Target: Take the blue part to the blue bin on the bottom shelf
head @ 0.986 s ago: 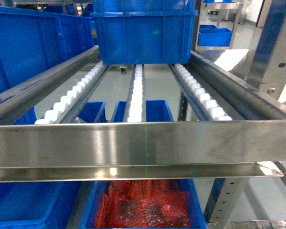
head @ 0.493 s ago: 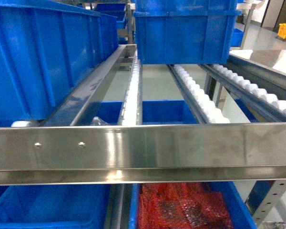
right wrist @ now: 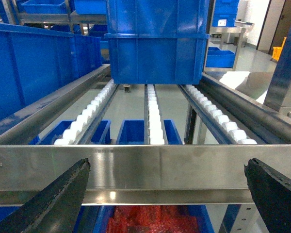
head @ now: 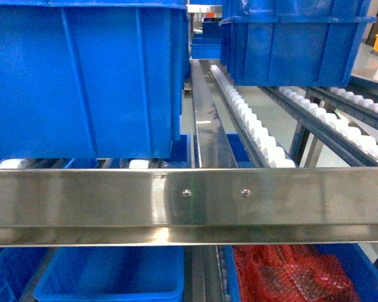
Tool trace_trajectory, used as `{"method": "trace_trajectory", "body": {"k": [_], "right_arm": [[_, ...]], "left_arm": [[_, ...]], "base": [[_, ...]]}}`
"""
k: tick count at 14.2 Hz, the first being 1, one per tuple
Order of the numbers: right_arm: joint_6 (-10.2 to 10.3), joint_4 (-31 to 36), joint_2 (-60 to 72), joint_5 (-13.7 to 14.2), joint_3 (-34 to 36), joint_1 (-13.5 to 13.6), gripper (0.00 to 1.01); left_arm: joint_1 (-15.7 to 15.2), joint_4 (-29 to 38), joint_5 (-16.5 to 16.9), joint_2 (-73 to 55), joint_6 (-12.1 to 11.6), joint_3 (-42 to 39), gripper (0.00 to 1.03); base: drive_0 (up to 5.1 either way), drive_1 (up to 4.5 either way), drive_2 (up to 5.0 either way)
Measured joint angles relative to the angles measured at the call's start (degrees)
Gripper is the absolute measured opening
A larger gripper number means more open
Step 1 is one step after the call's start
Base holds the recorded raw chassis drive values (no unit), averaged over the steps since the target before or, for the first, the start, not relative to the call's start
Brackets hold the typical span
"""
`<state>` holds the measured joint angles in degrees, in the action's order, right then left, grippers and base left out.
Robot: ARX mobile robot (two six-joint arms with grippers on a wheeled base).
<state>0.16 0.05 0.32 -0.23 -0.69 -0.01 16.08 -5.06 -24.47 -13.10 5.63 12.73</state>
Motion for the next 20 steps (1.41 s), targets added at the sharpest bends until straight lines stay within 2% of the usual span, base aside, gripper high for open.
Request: {"method": "trace_trajectory", "body": {"k": [10, 20], "right_arm": [[0.0, -0.3, 0.0, 0.1, 0.0, 0.0, 0.98], [0.0, -0.3, 0.0, 0.2, 0.0, 0.0, 0.98]], "left_arm": [[0.0, 0.0, 0.3, -0.1, 0.0, 0.0, 0.43], [0.0, 0.0, 0.3, -0.1, 0.0, 0.0, 0.43]], "base": [[-5.1, 2.36, 2.4], [0.0, 0.0, 0.0]]}}
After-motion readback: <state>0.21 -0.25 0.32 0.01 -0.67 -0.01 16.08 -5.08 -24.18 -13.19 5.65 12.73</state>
